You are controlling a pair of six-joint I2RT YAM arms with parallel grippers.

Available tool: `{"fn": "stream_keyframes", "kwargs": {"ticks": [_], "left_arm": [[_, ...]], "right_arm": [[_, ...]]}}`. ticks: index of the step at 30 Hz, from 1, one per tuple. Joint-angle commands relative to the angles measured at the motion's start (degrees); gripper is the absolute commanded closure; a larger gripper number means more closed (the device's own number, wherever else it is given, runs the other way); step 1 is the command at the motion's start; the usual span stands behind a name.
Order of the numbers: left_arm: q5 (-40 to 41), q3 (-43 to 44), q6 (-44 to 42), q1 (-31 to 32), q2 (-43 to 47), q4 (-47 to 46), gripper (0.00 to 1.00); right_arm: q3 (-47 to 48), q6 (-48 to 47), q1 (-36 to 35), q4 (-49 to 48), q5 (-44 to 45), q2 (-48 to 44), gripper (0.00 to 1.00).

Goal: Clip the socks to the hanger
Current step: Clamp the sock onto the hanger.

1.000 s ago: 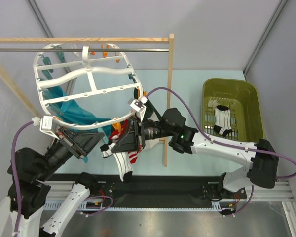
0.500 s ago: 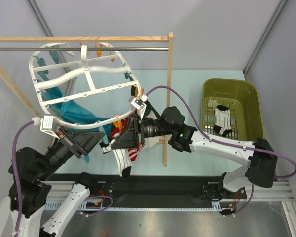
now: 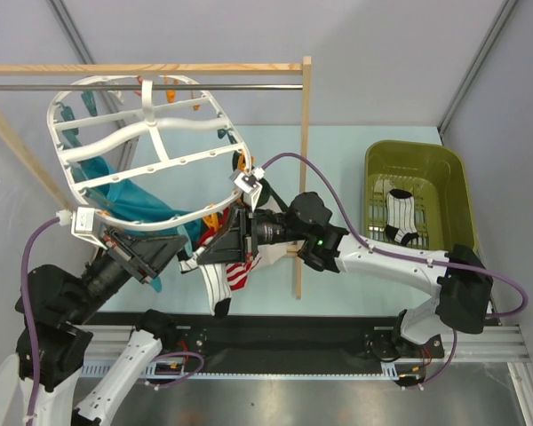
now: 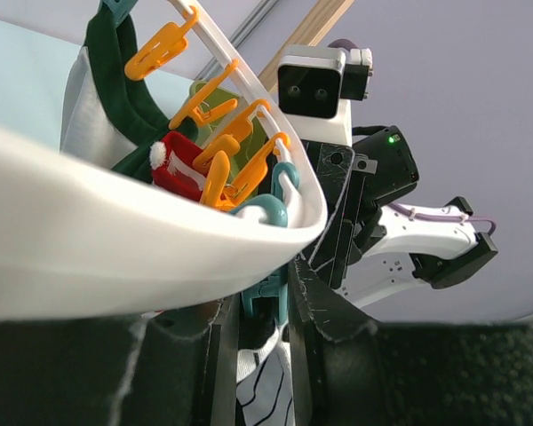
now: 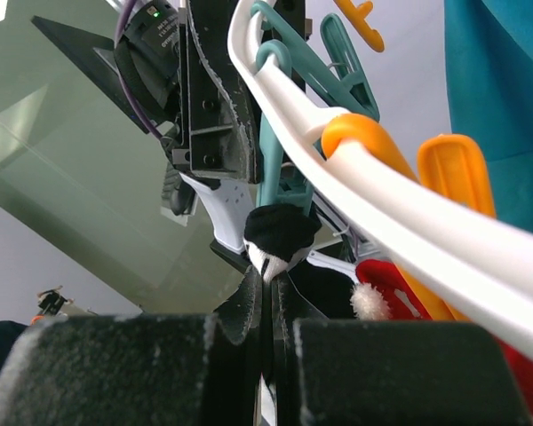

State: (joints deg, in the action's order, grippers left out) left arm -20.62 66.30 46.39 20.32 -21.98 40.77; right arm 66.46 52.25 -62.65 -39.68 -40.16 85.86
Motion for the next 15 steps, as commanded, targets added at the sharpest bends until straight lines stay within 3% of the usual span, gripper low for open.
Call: {"fn": "stream_keyframes", "kwargs": {"ticks": [1,8,15], "left_arm": [[-8.3,0.1,0.3,0.6,0.3,1.1,0.96],[-6.6,0.7,-0.3,0.6,0.5,3.2,0.59],[-4.6,2.7,-1.7,0.6,0.4,5.5,0.38]], "right_arm": [[1.7,3.1,0.7,-5.4,1.8,1.7,1.00],[1.8,2.8,1.3,-3.8,2.3,2.4,1.00],[1.7,0.9,2.4,-0.9,2.7,2.5,0.98]]}}
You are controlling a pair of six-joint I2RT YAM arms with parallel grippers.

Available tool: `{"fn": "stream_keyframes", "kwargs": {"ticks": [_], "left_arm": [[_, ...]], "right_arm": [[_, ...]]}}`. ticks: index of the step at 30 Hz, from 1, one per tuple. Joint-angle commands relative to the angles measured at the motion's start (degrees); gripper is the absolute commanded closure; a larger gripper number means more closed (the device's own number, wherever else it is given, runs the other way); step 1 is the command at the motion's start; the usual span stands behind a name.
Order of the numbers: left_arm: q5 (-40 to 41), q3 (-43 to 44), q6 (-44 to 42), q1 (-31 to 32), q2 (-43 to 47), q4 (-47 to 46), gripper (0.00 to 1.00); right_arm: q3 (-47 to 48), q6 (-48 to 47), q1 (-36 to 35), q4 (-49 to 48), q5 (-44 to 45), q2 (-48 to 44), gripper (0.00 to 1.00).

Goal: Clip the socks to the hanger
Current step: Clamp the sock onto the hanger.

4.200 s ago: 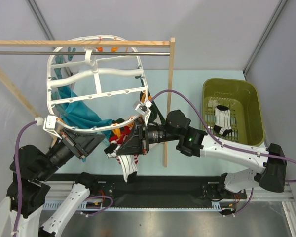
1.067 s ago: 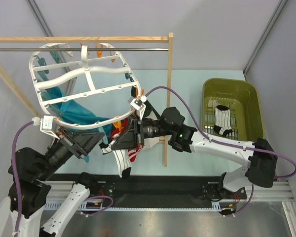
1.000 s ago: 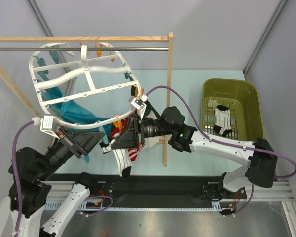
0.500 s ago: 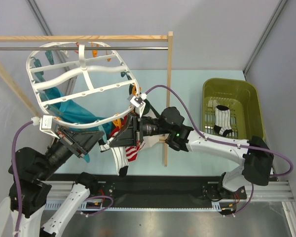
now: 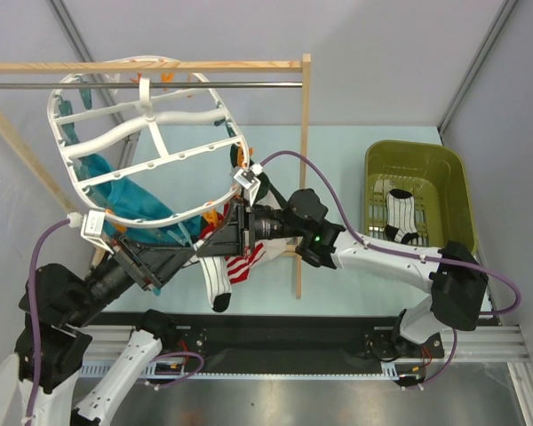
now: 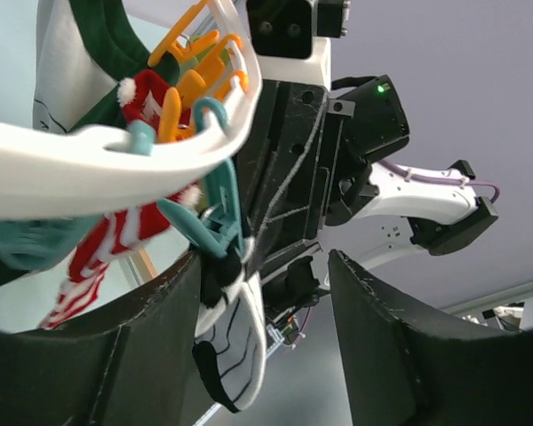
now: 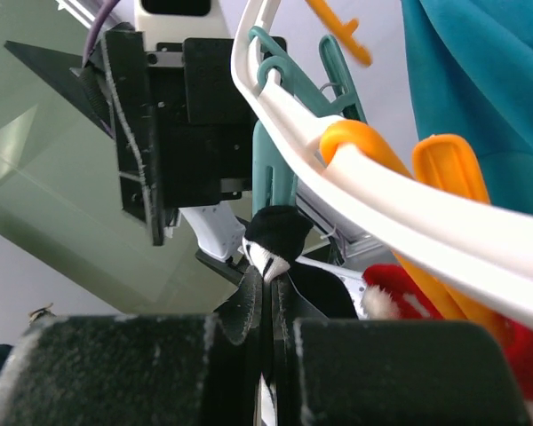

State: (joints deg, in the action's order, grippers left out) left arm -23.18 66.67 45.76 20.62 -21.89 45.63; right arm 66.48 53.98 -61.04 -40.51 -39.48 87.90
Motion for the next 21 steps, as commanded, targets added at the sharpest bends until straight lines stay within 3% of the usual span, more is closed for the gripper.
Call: {"fn": "stream_keyframes", "kwargs": {"ticks": [1,3,8,13,17,21], "left_arm": [[-2.0,2.6,-1.1,0.3,0.4,0.7,0.37],[-1.9,3.2,-1.4,0.3,0.5,1.0,0.31],[0.8,7.5,-5.2,0.3,1.3,6.8,0.29],[8.8,13.0,-10.2,0.3,2.2,15.3,0.37],[22.3,17.8,-11.6,0.3,2.2,22.1,0.43],[25.6,19.1,-13.0,0.3,1.2,22.9,0.43]], "right_arm": [[1.7,-1.0,1.1,0.2,2.1,0.5,0.98],[1.8,-1.7,1.6,1.5,2.1,0.2,0.98],[1.9,-6.4,3.3,8.5,3.9,-2.2,0.97],[2.2,-8.6,5.2,12.4,3.8,-3.6,0.97],[2.2,-10.6,6.3,15.8,4.7,-5.3,0.97],[2.1,-12.1,7.7,17.5,4.4,-7.2,0.97]]}}
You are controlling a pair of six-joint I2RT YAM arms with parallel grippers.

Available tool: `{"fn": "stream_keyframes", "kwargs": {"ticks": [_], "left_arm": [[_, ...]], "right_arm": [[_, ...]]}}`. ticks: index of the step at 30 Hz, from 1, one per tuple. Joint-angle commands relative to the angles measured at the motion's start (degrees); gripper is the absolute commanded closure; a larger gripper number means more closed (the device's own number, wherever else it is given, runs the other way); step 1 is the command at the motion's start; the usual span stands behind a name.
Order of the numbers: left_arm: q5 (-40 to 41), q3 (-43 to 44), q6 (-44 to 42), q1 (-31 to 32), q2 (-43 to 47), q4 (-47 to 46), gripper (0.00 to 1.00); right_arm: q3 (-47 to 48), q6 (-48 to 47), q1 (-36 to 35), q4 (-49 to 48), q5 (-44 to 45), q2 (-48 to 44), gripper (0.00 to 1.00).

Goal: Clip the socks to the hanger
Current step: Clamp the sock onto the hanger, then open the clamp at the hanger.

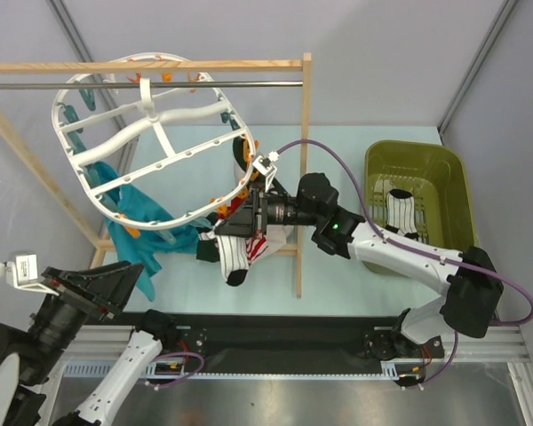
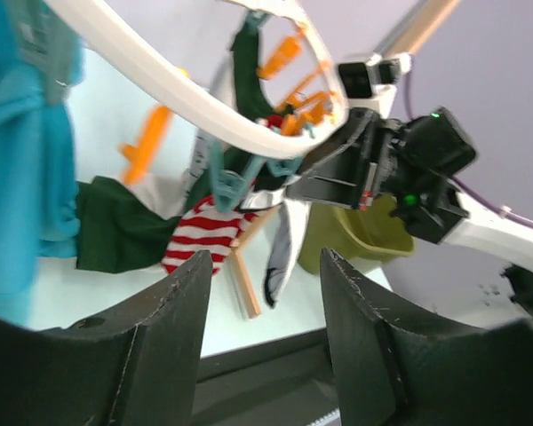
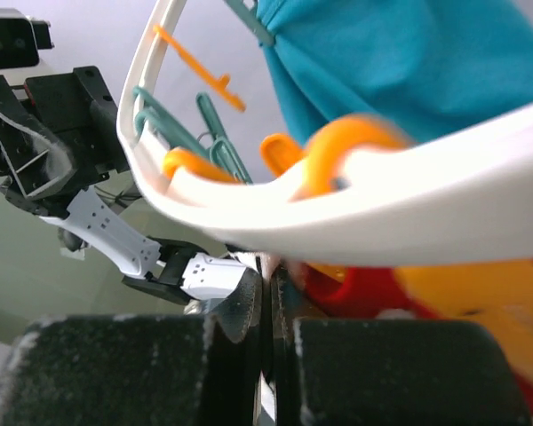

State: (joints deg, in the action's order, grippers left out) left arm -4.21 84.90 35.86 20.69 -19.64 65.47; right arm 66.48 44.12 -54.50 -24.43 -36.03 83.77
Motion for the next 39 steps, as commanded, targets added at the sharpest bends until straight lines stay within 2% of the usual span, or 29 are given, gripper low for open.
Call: {"fn": "stream_keyframes", "kwargs": {"ticks": [1,9,14,19,33,39], "left_arm": [[6.4,0.6,-3.3,0.2,-2.1,3.1,0.44],[-0.6,-4.9,-1.3,0.2,-5.1,-5.3,0.41],[-1.6,-9.1,-3.6,0.2,-4.5,-11.1,0.29],[-2.2,-10.2,-6.4,0.2,-5.3,-13.0,0.27],[-4.9,-11.5,-6.9,0.2,-6.8,-16.2,0.37],[-5.1,-12.0,-6.9,0.2,-7.1,-16.6,0.46]], "right_arm": [[2.1,-2.2,1.8,1.7,0.6,-3.3,0.98],[1.7,-2.1,2.7,1.5,-0.3,-4.0,0.99],[1.7,-0.7,2.7,-0.2,-1.2,-3.4,1.00],[2.0,-0.3,2.7,-0.7,-1.5,-3.4,1.00],[2.0,0.4,2.6,-1.4,-1.7,-2.8,1.00],[2.1,0.1,2.6,-1.2,-1.7,-2.7,1.00]]}}
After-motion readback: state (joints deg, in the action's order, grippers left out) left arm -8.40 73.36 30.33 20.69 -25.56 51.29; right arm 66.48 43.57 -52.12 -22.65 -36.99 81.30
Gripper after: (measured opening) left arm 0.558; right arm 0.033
